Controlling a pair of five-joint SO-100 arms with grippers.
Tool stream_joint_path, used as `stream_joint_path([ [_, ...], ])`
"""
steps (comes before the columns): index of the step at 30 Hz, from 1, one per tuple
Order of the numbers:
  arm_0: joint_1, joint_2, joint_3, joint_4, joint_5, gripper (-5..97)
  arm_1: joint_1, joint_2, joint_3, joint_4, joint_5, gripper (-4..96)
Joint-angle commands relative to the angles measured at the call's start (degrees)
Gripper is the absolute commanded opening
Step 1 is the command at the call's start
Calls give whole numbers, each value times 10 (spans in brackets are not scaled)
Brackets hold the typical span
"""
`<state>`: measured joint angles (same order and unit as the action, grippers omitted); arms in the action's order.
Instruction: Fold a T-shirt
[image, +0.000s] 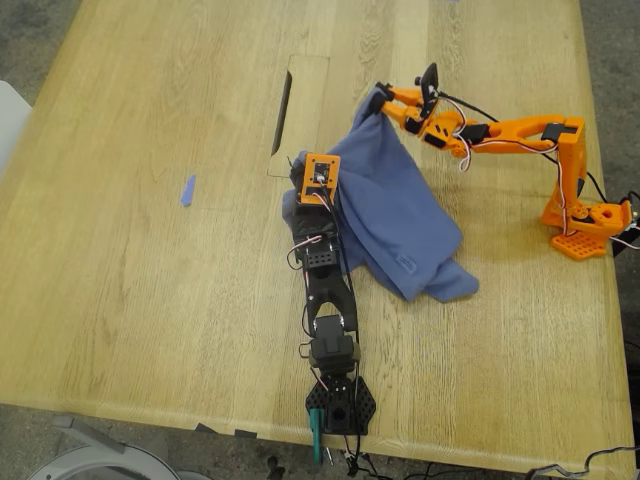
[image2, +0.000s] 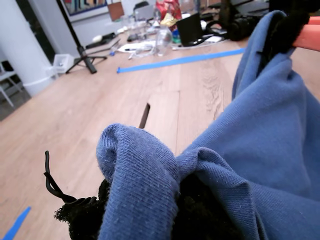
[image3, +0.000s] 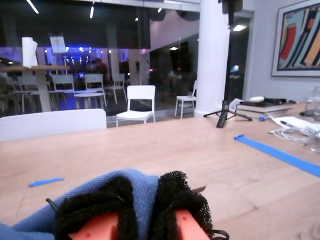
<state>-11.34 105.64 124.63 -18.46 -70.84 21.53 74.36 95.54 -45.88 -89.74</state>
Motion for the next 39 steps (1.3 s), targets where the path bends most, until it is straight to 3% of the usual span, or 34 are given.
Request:
stream_joint_path([
  [1, -5, 91, -27, -54, 10, 0, 27, 16, -59, -5, 4, 65],
  [7, 15, 133, -35, 8, 8, 0, 18, 66, -40, 65, 4, 65],
  [11, 17, 187, -52, 112, 10, 0, 23, 105, -44, 135, 4, 65],
  [34, 135, 301, -224, 615, -9, 0, 4, 351, -94, 762, 5, 54],
  [39, 169, 325, -240, 700, -12, 0, -24, 393, -78, 843, 8, 54],
])
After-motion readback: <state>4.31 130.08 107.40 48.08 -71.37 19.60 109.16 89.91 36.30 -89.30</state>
